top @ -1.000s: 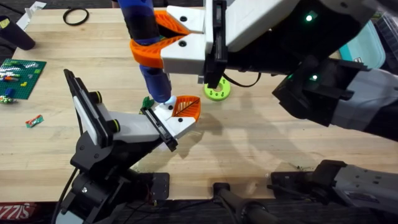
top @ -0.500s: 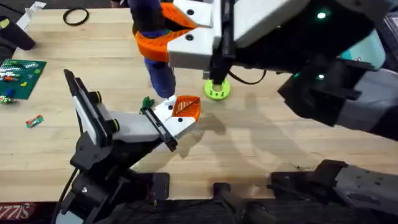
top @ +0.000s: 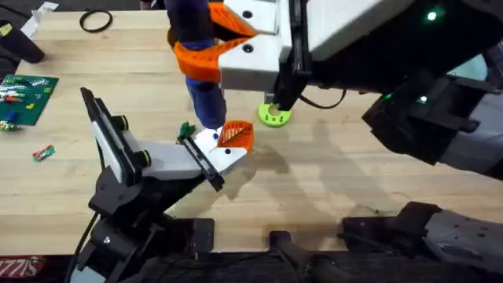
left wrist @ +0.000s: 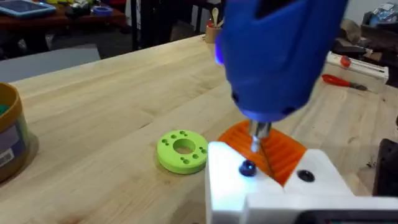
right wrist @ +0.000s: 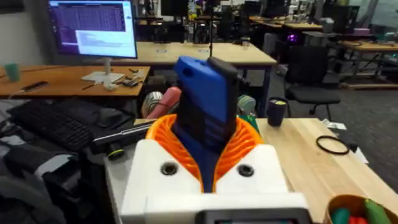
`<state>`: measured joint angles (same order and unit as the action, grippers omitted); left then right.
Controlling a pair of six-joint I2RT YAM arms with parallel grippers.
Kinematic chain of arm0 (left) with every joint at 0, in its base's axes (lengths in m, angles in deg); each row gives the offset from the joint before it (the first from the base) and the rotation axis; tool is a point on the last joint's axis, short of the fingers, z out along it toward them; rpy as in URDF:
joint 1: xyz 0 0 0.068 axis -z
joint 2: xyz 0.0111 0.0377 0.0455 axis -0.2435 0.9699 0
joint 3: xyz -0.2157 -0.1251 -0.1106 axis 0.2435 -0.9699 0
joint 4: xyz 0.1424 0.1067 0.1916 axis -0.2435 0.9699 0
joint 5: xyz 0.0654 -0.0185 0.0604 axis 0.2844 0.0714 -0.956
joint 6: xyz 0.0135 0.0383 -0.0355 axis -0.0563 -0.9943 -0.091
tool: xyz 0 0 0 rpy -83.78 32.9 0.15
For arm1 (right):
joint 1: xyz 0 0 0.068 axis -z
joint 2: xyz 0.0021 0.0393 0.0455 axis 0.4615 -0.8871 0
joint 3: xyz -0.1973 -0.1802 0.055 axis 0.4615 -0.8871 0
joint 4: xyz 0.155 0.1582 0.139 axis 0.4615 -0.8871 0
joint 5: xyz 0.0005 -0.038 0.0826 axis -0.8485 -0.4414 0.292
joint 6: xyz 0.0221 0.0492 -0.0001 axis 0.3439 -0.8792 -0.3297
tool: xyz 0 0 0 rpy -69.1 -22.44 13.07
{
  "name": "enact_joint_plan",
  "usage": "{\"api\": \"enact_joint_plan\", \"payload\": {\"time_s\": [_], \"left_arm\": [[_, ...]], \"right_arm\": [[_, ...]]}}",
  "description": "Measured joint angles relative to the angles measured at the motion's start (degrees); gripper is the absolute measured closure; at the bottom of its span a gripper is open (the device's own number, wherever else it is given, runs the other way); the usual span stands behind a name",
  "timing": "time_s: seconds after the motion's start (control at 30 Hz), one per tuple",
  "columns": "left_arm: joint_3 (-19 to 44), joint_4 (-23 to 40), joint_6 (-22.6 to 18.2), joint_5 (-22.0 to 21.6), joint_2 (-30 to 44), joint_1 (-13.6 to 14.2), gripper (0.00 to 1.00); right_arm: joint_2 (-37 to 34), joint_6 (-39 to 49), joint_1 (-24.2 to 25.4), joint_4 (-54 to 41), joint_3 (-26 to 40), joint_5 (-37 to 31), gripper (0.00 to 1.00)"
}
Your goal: Pick up the gripper from the table and insert it into the empty holder that is missing its gripper. Then pick up a screw, insert it into the mounting hole, and use the screwdriver to tighten it. Finally, clean up the table by picking up the vegetable and placing it into the bucket.
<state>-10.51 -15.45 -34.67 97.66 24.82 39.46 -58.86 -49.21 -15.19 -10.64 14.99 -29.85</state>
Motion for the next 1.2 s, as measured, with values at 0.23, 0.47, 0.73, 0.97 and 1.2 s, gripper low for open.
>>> {"api": "enact_joint_plan", "payload": {"time_s": [0.23,0.47,0.73,0.97,1.2], "left_arm": [[0.0,0.0,0.0,0.0,0.0,0.0,0.988],[0.0,0.0,0.0,0.0,0.0,0.0,0.988],[0.0,0.0,0.0,0.0,0.0,0.0,0.988],[0.0,0.0,0.0,0.0,0.0,0.0,0.988],[0.0,0.0,0.0,0.0,0.0,0.0,0.988]], "right_arm": [[0.0,-0.2,0.0,-0.2,0.0,0.9,0.954],[-0.5,-0.3,0.0,-0.1,0.0,1.2,0.954],[-1.6,-0.4,0.0,0.1,0.0,1.3,0.954],[-1.8,-0.4,0.0,0.0,0.0,1.3,0.955],[-2.5,-0.4,0.0,0.1,0.0,1.2,0.955]]}}
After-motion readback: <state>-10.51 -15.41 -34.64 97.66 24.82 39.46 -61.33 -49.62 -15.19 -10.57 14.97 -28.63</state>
